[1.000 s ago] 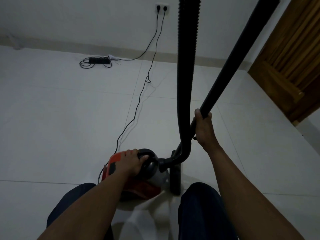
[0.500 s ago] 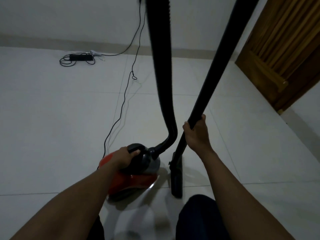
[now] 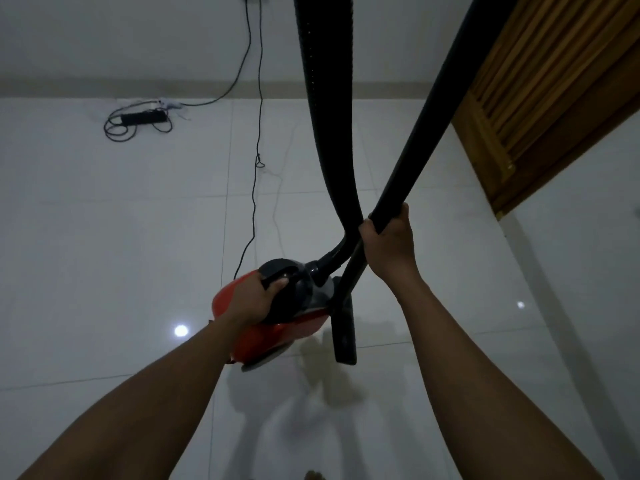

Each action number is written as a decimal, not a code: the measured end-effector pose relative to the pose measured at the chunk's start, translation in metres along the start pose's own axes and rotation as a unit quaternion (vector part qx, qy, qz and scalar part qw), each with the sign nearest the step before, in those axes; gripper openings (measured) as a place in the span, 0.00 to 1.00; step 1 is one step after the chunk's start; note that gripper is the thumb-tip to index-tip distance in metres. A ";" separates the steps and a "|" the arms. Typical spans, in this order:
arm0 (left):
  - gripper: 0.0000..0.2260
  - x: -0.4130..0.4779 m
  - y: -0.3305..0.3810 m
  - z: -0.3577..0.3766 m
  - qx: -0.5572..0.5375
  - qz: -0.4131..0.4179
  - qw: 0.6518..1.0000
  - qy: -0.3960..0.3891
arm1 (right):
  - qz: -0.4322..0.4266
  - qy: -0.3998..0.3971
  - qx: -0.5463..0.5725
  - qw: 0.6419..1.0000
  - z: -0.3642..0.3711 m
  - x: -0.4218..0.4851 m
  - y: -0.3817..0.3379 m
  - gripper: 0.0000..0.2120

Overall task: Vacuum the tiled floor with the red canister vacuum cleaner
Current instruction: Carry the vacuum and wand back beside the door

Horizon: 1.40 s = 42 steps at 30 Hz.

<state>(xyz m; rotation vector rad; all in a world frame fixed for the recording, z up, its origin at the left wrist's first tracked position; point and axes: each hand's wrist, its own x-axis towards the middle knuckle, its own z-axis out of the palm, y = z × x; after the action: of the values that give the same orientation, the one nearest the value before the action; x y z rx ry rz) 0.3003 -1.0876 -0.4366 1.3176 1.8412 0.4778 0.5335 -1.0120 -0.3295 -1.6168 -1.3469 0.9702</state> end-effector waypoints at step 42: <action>0.25 0.625 0.648 -0.181 0.020 0.048 0.999 -0.014 | -0.031 0.116 0.072 0.990 -0.229 0.801 -0.338 0.18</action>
<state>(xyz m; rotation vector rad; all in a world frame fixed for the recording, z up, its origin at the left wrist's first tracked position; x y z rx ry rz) 0.4689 -0.2423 -0.1195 1.4387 1.7786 0.4722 0.7278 -0.2060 0.0187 -1.5185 -1.1359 0.7948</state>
